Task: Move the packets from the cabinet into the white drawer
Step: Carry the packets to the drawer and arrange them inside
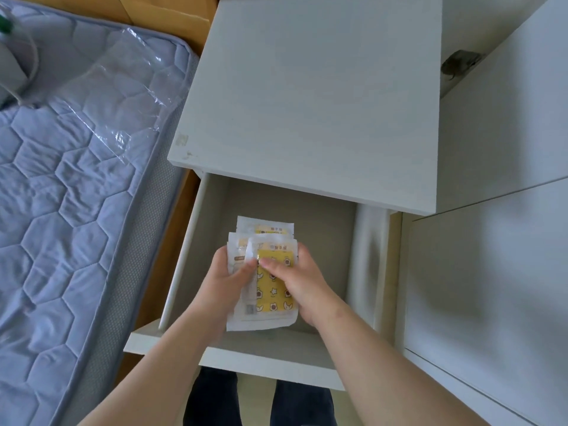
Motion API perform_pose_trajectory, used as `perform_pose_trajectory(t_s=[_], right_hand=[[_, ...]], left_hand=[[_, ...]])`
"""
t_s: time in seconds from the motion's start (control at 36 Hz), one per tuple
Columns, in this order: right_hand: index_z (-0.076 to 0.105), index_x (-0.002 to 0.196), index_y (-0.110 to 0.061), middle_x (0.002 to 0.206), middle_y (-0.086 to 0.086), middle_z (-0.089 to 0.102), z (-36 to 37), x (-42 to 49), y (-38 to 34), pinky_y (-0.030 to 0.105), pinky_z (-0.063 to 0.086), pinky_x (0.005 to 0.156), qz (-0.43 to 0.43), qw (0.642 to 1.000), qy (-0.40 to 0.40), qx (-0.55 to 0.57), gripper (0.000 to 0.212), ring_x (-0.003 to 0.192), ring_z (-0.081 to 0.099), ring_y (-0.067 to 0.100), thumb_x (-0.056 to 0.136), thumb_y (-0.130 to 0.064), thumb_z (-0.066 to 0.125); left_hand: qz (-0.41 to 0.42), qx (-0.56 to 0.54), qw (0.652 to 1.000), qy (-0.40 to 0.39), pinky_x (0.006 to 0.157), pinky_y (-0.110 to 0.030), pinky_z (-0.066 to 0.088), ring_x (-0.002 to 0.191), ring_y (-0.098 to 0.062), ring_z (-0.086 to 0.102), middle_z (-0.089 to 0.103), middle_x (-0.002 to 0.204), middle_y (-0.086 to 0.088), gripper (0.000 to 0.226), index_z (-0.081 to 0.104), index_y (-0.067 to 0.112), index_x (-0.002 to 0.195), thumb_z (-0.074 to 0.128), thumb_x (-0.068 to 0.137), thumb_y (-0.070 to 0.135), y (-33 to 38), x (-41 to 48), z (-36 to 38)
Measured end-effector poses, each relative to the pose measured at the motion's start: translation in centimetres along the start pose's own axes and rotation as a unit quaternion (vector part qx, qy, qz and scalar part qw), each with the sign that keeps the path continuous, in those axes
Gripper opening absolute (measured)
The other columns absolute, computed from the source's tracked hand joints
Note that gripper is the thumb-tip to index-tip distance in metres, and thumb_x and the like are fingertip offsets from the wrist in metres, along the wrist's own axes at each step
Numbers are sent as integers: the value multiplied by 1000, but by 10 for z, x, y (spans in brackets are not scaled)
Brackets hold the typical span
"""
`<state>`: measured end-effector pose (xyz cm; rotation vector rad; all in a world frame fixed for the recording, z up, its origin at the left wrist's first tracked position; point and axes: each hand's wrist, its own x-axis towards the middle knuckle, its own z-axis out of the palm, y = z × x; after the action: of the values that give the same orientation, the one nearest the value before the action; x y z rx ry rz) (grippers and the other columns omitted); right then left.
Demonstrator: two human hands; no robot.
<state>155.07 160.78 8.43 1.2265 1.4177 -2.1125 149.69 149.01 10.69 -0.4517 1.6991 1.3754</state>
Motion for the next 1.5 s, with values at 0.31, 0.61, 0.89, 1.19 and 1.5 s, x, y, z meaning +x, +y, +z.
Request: perform_pose_trajectory(t_s=[0.31, 0.61, 0.89, 1.19, 1.5], right_hand=[[57, 103, -22, 98, 0, 71, -22, 36, 28, 36, 57, 70, 31, 999, 42, 11, 23, 87, 69, 17, 84, -18, 69], [58, 98, -26, 92, -4, 69, -1, 75, 70, 30, 56, 66, 79, 995, 25, 49, 20, 80, 68, 13, 86, -11, 67], [57, 104, -24, 104, 2, 69, 8, 100, 90, 37, 56, 77, 106, 993, 54, 22, 25, 87, 67, 18, 85, -11, 67], [52, 97, -24, 82, -10, 59, -9, 97, 92, 12, 41, 42, 100, 988, 114, -34, 21, 67, 56, 3, 88, -8, 63], [60, 88, -20, 85, 0, 68, -18, 72, 75, 30, 55, 68, 69, 988, 135, -38, 14, 73, 66, 13, 86, -7, 63]], left_hand=[[-104, -75, 988, -87, 70, -44, 56, 93, -30, 69, 72, 101, -7, 27, 62, 26, 111, 40, 99, 16, -24, 46, -10], [-114, 73, 991, 22, 74, -44, 54, 91, -27, 67, 70, 99, -6, 14, 61, 21, 98, 53, 94, 10, -45, 93, -30], [-95, 102, 990, 35, 84, -43, 51, 96, -28, 62, 65, 103, -6, 23, 58, 16, 107, 60, 88, 4, -57, 114, -35], [-110, 226, 968, 17, 77, -32, 44, 89, -20, 57, 60, 92, 0, 23, 54, 18, 90, 40, 96, 1, -72, 125, -38], [-17, 388, 921, -13, 93, -41, 51, 114, -18, 55, 51, 132, 6, 49, 35, 32, 137, 51, 94, 13, -78, 116, -44]])
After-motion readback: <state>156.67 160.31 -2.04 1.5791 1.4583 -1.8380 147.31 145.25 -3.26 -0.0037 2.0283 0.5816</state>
